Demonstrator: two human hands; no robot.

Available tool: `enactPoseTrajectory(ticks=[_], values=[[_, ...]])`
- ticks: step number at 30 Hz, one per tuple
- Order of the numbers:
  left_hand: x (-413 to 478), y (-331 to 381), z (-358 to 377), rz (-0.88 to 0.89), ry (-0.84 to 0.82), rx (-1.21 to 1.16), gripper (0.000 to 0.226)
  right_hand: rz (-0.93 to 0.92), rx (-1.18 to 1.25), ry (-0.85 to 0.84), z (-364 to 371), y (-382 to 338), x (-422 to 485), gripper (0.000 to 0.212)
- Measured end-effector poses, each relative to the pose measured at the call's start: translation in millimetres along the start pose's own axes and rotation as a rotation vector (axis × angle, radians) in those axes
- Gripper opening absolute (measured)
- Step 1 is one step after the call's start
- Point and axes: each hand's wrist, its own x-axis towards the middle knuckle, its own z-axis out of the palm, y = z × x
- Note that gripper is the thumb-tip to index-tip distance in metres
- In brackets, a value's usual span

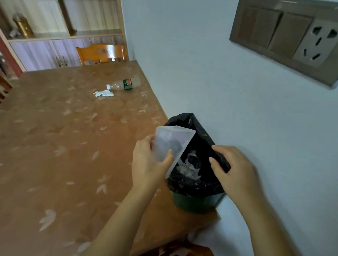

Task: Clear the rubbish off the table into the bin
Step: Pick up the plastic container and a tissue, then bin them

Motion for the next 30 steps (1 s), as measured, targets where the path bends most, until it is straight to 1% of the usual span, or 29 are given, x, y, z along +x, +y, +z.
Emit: enactPoseTrajectory(ticks=[5,10,13,16,20,23,27,30], values=[[12,12,38,-0.021,0.000,0.068,0.057,-0.013,0.045,0.056,-12,7,2,0.025],[16,19,61,-0.070,0.045,0.174,0.061,-0.045,0.071,0.039,-11,9,1,0.024],[15,20,67,-0.071,-0.017,0.191,0.064,-0.057,0.084,0.023,-10,10,1,0.024],[8,21,66,-0.001,-0.088,0.184,0.062,-0.062,0.080,0.004,-8,9,4,0.024],[-10,15,49,0.113,-0.022,0.227,0.054,-0.071,0.057,-0.035,-3,6,4,0.025],[-24,7,25,0.153,0.056,0.337,0.046,-0.117,0.038,-0.070,7,3,2,0.026],[-51,-12,-12,0.170,0.095,0.500,0.037,-0.210,0.018,-0.140,32,-9,-3,0.026],[-77,-28,-46,0.108,0.111,0.596,0.034,-0.325,0.006,-0.196,56,-32,-10,0.026]])
